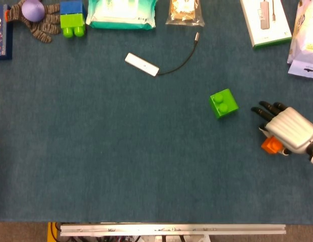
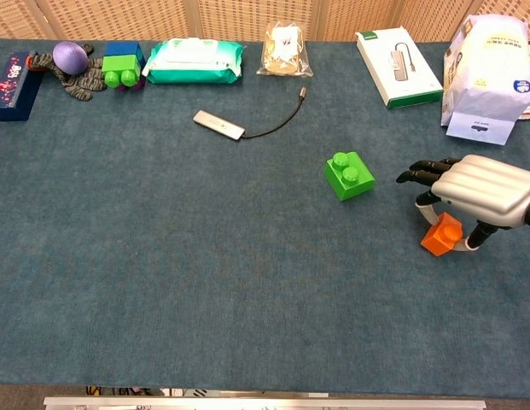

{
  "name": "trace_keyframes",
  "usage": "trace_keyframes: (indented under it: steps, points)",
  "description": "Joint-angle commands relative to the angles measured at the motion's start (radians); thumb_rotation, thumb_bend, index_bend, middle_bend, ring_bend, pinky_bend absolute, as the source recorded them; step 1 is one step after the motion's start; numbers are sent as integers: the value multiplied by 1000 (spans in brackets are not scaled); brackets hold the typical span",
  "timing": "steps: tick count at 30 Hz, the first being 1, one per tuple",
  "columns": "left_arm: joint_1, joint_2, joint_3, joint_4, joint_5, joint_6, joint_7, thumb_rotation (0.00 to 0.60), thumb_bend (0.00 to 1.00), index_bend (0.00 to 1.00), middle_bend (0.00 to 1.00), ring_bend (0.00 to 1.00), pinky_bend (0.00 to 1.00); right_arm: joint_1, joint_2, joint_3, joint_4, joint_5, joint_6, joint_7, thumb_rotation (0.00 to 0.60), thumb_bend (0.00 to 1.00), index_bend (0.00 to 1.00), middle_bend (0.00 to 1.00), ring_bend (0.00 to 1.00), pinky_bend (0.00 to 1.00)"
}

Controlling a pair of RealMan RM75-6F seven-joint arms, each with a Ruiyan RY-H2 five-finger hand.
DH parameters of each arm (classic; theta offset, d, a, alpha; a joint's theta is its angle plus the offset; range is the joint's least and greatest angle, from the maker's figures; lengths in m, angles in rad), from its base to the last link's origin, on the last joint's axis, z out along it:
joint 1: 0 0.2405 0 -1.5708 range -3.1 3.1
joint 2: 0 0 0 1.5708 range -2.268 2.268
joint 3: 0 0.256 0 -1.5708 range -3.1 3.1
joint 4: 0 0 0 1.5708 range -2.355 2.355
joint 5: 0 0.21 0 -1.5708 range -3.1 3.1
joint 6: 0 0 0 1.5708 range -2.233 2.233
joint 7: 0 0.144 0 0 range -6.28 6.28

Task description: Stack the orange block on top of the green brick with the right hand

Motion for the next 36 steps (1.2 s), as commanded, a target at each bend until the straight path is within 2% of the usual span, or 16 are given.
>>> trace_keyframes:
  steps: [1, 12, 22, 36]
  points:
    - [0, 0, 0, 0, 1, 1, 0, 600, 111, 516, 377, 217, 216, 0, 14, 13, -16, -1, 23, 15, 600, 198, 707, 138, 73, 216]
    - [0, 3, -1, 0, 1, -1, -1, 600, 112, 516, 377, 217, 217, 31, 27, 127, -35, 64, 74, 58, 600, 199, 707, 138, 73, 216]
    - [3, 6, -1, 8, -2, 0, -12, 600, 112, 516, 377, 217, 217, 117, -24, 229, -16, 179, 4, -6, 600, 198, 707, 138, 72, 216]
    - [11, 15, 0, 29, -6, 1, -46, 600, 112, 516, 377, 217, 217, 222, -129, 289, 79, 339, -100, -102, 600, 198, 708, 138, 72, 216]
